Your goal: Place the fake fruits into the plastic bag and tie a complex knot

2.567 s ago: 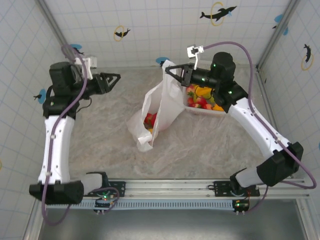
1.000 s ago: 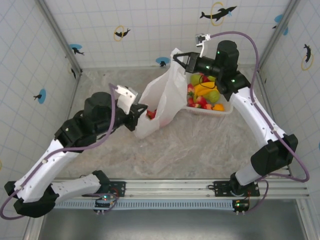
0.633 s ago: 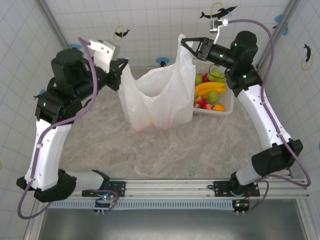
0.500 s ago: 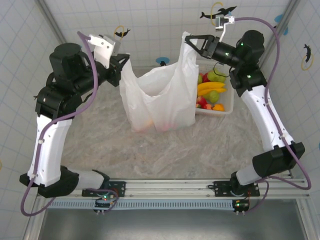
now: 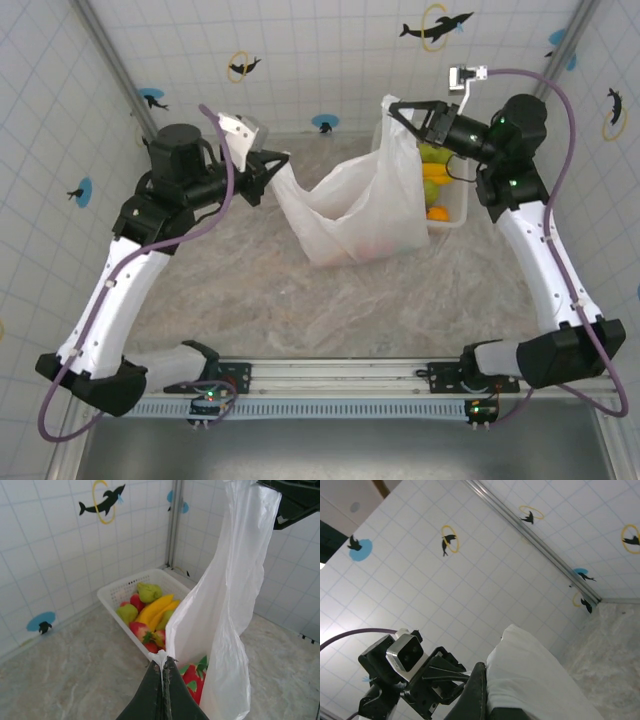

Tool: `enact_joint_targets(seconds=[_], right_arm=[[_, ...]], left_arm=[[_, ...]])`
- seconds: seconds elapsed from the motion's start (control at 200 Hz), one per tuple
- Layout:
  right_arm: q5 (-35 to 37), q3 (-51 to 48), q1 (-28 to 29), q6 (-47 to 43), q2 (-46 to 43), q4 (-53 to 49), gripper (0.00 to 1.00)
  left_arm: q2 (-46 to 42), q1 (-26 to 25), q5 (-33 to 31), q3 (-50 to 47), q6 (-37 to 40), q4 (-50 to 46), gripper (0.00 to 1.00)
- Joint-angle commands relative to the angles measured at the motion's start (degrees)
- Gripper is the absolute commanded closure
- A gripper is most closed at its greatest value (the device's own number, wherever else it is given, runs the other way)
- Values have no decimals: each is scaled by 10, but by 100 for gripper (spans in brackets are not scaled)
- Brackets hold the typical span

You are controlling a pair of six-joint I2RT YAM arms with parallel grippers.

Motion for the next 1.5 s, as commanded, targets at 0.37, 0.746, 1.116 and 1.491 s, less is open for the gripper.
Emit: enact_joint_targets(seconds=[0.37, 0.746, 1.116, 1.491], right_arm=[[-38, -1, -80, -104, -87, -110, 29], [-43, -78, -89, -419, -155, -194, 0], [13, -3, 40, -511, -34, -266, 5], [-18, 38, 67, -400, -18, -101, 68]], left_arm=[[32, 2, 79, 0, -114, 210, 100], [35, 20, 80, 14, -88, 176, 100], [42, 19, 84, 12, -93, 178, 100], [54, 23, 78, 30, -89, 159, 100]])
